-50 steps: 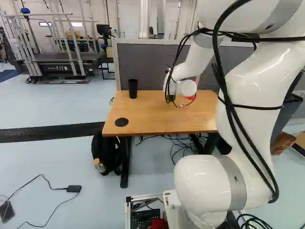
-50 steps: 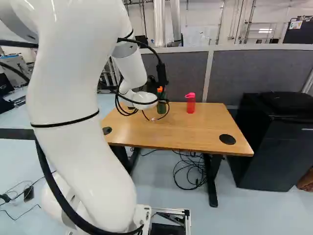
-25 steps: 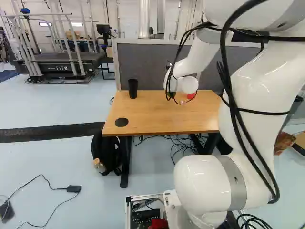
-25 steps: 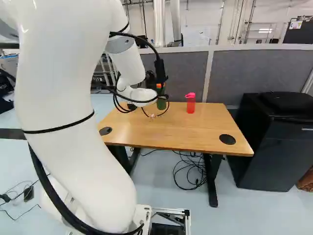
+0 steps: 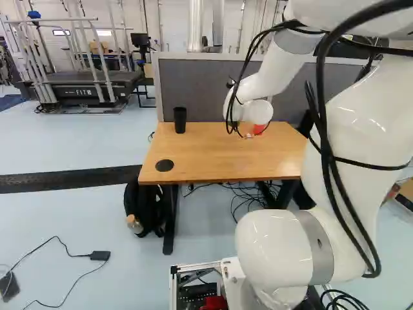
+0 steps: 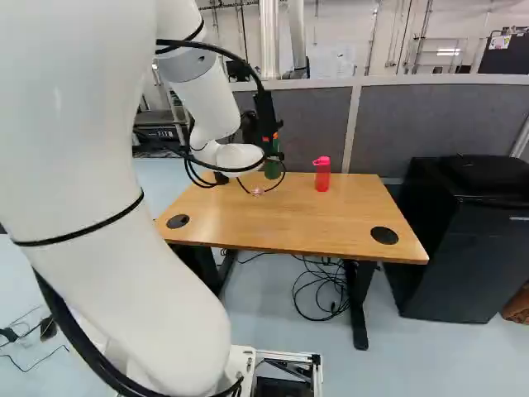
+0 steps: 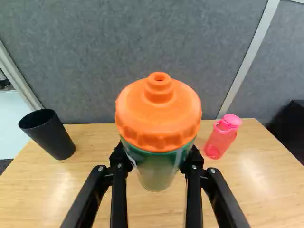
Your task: Pick up the green bottle from the table
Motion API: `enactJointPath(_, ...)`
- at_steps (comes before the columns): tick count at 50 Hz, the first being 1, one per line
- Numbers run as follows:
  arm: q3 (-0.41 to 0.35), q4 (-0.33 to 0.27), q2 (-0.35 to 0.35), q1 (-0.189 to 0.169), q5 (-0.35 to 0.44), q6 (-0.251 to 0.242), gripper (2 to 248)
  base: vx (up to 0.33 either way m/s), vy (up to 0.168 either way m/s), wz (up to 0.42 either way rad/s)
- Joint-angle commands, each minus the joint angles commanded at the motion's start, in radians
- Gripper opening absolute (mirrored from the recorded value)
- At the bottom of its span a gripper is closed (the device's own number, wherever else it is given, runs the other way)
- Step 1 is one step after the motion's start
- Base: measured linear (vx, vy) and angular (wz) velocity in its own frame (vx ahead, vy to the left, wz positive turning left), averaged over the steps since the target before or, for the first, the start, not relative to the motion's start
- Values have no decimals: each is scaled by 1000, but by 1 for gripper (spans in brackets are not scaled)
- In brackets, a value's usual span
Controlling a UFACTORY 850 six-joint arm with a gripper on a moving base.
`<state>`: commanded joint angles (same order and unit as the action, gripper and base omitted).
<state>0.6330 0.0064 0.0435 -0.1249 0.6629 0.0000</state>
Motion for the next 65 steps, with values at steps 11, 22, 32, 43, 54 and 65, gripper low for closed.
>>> enactJointPath(11, -32, 0, -44, -3, 0, 0, 111, 0, 0, 0)
enactJointPath(22, -68, 0, -81, -5, 0, 0, 111, 0, 0, 0)
enactJointPath(32, -101, 0, -114, -8, 0, 0, 111, 0, 0, 0)
enactJointPath(43, -136, 0, -152, -11, 0, 0, 111, 0, 0, 0)
enactJointPath(54, -172, 0, -190, -14, 0, 0, 111, 0, 0, 0)
enactJointPath(65, -189, 0, -207, -15, 0, 0, 111, 0, 0, 0)
